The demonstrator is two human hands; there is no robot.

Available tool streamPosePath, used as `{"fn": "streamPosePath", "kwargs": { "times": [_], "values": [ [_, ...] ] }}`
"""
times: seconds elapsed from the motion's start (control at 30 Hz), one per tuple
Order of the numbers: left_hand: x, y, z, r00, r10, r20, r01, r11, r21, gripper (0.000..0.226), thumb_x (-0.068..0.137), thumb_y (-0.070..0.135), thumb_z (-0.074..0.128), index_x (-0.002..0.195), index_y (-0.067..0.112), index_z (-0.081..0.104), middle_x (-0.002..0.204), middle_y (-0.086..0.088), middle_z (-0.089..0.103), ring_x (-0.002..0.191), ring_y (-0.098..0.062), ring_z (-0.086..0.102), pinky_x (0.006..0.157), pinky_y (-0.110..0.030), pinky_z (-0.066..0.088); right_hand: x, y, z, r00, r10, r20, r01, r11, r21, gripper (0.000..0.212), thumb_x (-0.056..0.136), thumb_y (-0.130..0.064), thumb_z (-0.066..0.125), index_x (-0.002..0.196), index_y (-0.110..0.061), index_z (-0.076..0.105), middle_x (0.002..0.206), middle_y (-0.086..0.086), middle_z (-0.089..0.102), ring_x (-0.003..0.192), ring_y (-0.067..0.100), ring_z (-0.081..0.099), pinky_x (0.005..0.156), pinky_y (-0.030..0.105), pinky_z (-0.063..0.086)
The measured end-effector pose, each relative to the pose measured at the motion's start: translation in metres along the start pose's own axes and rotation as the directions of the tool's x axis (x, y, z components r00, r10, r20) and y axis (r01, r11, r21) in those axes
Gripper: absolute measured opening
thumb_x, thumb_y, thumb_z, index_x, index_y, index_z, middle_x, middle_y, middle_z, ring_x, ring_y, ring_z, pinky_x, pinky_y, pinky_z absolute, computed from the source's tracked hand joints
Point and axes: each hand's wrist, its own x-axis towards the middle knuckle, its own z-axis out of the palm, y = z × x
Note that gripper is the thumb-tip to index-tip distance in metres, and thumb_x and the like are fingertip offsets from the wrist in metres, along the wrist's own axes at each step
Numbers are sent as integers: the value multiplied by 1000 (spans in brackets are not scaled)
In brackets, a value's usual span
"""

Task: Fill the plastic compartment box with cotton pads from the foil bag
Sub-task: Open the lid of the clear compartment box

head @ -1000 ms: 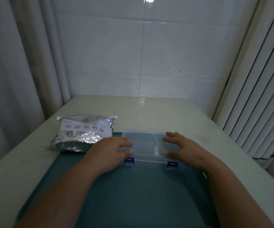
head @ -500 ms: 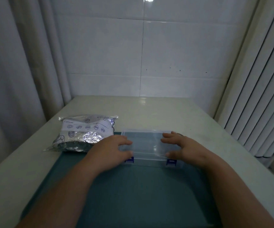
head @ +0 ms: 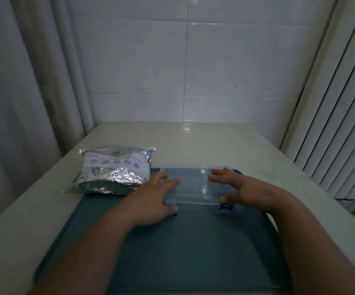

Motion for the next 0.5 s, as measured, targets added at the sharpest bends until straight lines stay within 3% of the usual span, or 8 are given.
{"fn": "streamPosePath", "kwargs": {
  "times": [0.1, 0.23, 0.37, 0.5],
  "values": [
    [0, -3, -4, 1000, 6, 17, -5, 1000, -30, 65, 92, 45, 59, 149, 46, 26, 157, 16, 13, 141, -10, 29, 115, -27, 23, -2, -6, -1, 999, 17, 36, -14, 998, -64, 73, 87, -23, 68, 148, -40, 30, 158, -22, 9, 147, 7, -2, 119, 35, 5],
    [0, -1, -7, 1000, 19, -1, -19, 1000, 10, 65, 92, 46, 59, 148, 46, 28, 156, 16, 17, 139, -9, 32, 114, -26, 25, -1, -13, 8, 997, 41, 59, -15, 924, -381, 102, 79, -31, 76, 154, -35, 6, 161, -13, -7, 148, 16, -12, 119, 38, 0],
    [-1, -4, -10, 997, 22, -74, -23, 1000, -9, 66, 83, 50, 69, 143, 46, 40, 153, 20, 28, 137, -3, 33, 110, -22, 25, -3, -11, 10, 1000, 7, 5, -6, 964, -266, 95, 81, -32, 74, 153, -37, 12, 161, -14, -1, 148, 13, -9, 118, 35, 0],
    [-3, -4, -16, 987, 8, -160, -19, 998, -67, 70, 63, 55, 83, 128, 48, 58, 144, 24, 45, 127, -2, 45, 108, -27, 35, -8, -8, 4, 998, 1, -57, -9, 990, -141, 87, 74, -27, 80, 146, -41, 34, 156, -23, 17, 145, 3, 6, 114, 26, 6]
  ]
}}
